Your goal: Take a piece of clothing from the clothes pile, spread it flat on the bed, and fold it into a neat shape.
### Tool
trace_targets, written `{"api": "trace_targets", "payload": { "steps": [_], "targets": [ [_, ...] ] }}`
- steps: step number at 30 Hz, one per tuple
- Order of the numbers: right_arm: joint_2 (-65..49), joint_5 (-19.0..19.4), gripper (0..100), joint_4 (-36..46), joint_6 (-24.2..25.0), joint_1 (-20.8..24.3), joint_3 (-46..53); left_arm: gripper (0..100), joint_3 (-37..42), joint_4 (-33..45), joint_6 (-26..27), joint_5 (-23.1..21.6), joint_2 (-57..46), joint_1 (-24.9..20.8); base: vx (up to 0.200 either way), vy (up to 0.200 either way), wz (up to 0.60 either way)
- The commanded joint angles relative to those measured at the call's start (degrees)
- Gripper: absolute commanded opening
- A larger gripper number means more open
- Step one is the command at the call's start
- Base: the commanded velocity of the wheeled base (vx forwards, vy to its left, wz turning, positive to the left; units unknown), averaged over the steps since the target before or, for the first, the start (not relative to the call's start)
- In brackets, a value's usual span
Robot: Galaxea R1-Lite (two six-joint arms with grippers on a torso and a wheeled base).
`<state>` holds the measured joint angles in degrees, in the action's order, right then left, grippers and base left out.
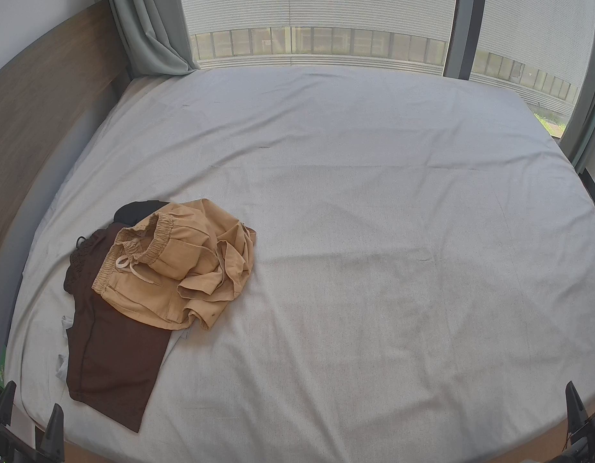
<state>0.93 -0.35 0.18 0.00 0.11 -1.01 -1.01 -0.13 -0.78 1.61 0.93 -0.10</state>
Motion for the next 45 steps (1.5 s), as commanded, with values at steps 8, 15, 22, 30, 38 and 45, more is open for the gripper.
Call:
{"api": "trace_targets", "payload": {
  "steps": [8, 15, 22, 30, 38, 45],
  "targets": [
    [-0.93, 0.0, 100, -0.01, -0.09, 0.07, 1.01, 100, 1.01, -0.13, -0.45, 0.06, -0.93, 0.01, 0.0, 0.0, 0.0],
    [-0.93, 0.09, 100, -0.01, -0.18, 0.07, 1.01, 100, -5.67, -5.14, -0.89, 0.24, 1.18, 0.1, 0.0, 0.0, 0.0],
    [-0.93, 0.09, 100, -0.01, 0.0, -0.02, 1.01, 100, -6.46, -5.14, -0.45, -0.29, 6.9, -0.52, 0.0, 0.0, 0.0],
    [-0.93, 0.09, 100, -0.01, -0.09, 0.07, 1.01, 100, -6.9, -5.05, -1.15, 0.06, 10.94, -2.45, 0.0, 0.0, 0.0],
    [-0.93, 0.09, 100, -0.01, 0.0, 0.15, 1.01, 100, -7.95, -6.02, -6.34, -0.03, 18.85, -6.14, 0.0, 0.0, 0.0],
    [-0.93, 0.09, 100, -0.01, -0.09, 0.15, 1.01, 100, -11.38, -6.81, -12.23, -0.73, 26.93, -6.23, 0.0, 0.0, 0.0]
  ]
}}
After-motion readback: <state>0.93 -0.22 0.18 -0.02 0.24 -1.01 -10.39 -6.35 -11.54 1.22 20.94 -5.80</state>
